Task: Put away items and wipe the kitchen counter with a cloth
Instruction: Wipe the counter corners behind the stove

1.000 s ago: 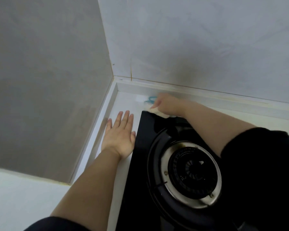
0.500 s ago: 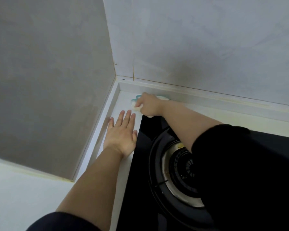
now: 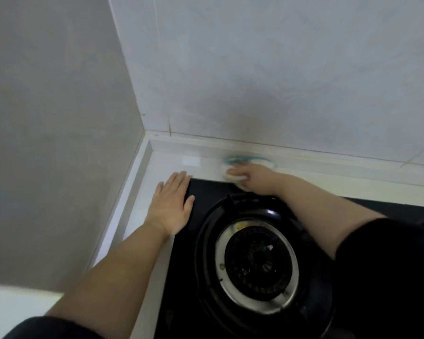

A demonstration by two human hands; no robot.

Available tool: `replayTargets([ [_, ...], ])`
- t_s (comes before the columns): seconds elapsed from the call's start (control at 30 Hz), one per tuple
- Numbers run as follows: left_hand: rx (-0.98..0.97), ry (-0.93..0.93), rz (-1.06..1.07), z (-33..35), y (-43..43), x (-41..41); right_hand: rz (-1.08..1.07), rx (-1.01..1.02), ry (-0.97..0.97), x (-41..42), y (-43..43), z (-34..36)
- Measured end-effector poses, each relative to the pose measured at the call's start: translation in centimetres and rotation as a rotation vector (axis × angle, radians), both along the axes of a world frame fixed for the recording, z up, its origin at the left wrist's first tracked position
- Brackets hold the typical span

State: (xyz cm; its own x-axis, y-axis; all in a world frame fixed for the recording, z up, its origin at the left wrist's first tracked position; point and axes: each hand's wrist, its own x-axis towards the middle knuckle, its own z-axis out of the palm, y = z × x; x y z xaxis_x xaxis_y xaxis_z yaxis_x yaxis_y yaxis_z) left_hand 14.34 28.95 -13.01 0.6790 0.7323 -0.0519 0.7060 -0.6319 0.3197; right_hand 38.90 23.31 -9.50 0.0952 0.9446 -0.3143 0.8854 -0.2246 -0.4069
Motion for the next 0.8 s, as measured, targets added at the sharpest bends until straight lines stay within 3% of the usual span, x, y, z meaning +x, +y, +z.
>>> replayTargets([
  [0.2, -0.051, 0.007, -0.012, -0.2, 1.4, 4.6, 0.083, -0.016, 0.105, 2.5, 0.3, -0.7],
  [0.37, 0.033, 0.133, -0.044, -0.6, 1.2, 5.3, -0.199, 0.039, 0.168, 8.7, -7.5, 0.6],
  [0.5, 0.051, 0.152, -0.046, -0.5, 1.3, 5.6, -0.328, 0.078, 0.123, 8.7, -8.2, 0.0],
  [0.8, 0.052, 0.169, -0.039, -0.5, 1.2, 5.8, 0.116, -0.014, 0.012, 2.7, 0.0, -0.7],
])
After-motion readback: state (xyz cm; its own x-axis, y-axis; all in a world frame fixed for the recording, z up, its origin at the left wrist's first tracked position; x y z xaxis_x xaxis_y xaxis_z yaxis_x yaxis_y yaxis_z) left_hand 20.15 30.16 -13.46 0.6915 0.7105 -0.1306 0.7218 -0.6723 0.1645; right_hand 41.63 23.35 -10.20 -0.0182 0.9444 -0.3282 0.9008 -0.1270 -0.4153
